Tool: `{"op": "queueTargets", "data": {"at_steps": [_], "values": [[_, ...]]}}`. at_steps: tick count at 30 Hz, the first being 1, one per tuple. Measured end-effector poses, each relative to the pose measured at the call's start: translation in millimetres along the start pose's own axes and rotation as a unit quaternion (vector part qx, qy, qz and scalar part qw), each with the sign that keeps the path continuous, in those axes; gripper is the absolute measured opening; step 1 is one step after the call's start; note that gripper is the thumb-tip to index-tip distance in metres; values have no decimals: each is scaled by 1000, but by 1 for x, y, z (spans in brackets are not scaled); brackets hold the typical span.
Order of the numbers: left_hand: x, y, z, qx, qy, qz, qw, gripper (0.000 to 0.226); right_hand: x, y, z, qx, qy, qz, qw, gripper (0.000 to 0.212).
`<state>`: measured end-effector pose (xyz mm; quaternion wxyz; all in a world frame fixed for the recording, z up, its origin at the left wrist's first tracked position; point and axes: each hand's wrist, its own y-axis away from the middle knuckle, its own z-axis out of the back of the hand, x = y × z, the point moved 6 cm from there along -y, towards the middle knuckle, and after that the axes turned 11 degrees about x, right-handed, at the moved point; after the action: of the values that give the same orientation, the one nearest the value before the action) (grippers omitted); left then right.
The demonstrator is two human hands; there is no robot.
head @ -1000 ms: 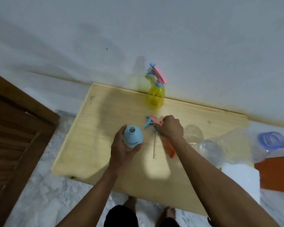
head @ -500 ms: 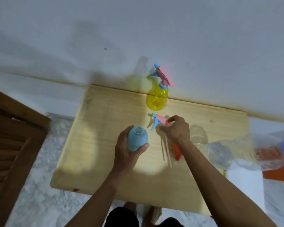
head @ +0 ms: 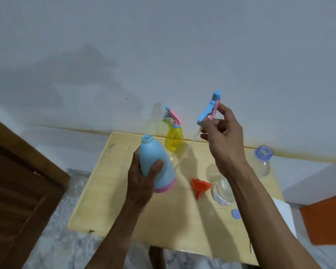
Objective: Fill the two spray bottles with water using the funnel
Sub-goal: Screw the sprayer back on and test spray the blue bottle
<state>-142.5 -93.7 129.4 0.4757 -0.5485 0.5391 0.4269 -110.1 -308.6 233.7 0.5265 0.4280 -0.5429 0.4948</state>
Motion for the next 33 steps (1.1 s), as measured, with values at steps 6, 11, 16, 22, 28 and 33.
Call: {"op": "queueTargets", "data": {"at_steps": [6, 11, 16, 22, 28, 33], "values": [[-42, 34, -16, 0, -32, -25, 999, 62, 89, 20, 5, 11, -23, 133, 991, 31], [-61, 57, -21, 2, -56, -38, 998, 54, 137, 37, -8, 18, -10, 212, 977, 32], [-70, 67, -14, 12, -76, -32, 996, 51, 160, 47, -13, 2, 40, 255, 966, 35], [-88, 63, -11, 44, -98, -46, 993, 53, 159, 49, -35, 43, 79, 246, 965, 38], [-101, 47, -2, 78, -92, -38, 992, 56, 115, 45, -68, 218, 60, 150, 963, 40], [-102, 35, 4, 100, -96, -25, 990, 57, 92, 51, -82, 289, 23, 115, 950, 45]]}}
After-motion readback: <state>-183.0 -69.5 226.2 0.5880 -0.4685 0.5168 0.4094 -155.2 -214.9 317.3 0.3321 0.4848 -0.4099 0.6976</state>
